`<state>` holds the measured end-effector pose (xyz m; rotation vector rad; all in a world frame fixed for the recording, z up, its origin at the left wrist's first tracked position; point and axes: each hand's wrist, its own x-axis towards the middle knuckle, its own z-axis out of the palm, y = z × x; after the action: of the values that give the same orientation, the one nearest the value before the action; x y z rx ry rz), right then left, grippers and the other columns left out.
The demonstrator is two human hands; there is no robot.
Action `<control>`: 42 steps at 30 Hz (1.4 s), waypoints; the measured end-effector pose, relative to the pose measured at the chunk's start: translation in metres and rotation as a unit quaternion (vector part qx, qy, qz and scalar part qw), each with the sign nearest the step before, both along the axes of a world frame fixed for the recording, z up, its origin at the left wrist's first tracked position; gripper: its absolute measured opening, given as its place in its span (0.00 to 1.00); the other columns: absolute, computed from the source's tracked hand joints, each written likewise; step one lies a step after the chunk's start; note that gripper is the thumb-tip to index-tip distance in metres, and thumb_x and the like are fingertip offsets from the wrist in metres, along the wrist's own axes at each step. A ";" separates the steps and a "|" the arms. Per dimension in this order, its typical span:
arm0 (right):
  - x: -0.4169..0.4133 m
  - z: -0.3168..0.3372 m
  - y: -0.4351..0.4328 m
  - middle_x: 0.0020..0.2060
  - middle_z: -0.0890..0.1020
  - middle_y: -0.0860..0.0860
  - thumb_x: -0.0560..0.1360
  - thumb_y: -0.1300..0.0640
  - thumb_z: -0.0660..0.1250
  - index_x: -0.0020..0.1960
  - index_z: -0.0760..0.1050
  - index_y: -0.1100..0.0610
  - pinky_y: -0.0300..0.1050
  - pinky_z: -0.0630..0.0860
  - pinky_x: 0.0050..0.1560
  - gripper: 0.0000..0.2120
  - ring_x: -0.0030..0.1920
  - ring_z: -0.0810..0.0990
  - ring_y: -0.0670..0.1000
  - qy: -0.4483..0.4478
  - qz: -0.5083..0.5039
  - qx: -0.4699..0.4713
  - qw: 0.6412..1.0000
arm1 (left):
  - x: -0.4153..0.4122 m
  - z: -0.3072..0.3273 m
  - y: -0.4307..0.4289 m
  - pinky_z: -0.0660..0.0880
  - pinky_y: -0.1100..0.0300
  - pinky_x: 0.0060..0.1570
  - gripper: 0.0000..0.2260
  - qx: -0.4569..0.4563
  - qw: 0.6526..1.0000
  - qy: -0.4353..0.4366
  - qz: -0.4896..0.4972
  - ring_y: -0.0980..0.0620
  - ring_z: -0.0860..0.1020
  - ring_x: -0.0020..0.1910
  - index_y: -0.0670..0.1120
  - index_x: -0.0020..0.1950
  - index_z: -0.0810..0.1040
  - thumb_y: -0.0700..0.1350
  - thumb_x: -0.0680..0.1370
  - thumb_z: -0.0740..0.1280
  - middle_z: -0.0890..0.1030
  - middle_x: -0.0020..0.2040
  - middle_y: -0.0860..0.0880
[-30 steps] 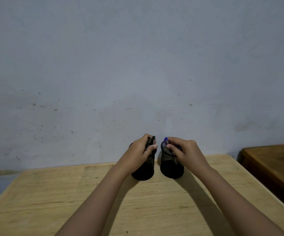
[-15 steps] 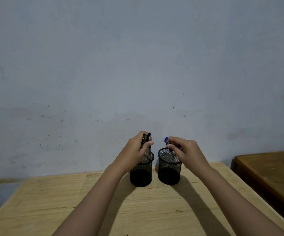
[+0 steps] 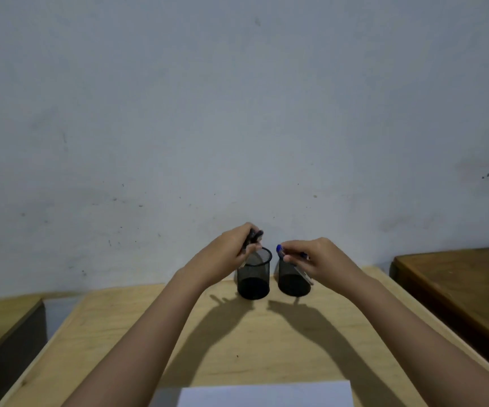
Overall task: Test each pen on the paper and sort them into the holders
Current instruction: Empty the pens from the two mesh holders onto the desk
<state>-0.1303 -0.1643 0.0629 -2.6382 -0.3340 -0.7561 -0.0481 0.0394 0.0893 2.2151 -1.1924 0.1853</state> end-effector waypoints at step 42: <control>0.032 -0.097 0.050 0.53 0.77 0.48 0.74 0.53 0.64 0.58 0.74 0.53 0.46 0.75 0.52 0.13 0.52 0.75 0.49 0.215 0.004 -0.016 0.976 | 0.020 -0.141 0.112 0.62 0.59 0.68 0.29 0.133 0.970 0.145 0.145 0.54 0.61 0.72 0.49 0.74 0.59 0.57 0.76 0.63 0.61 0.74 0.54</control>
<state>-0.0986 -0.1140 -0.0338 -2.7349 -0.2355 -0.1629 -0.0277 0.1509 -0.0514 2.5389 -0.7687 -0.1892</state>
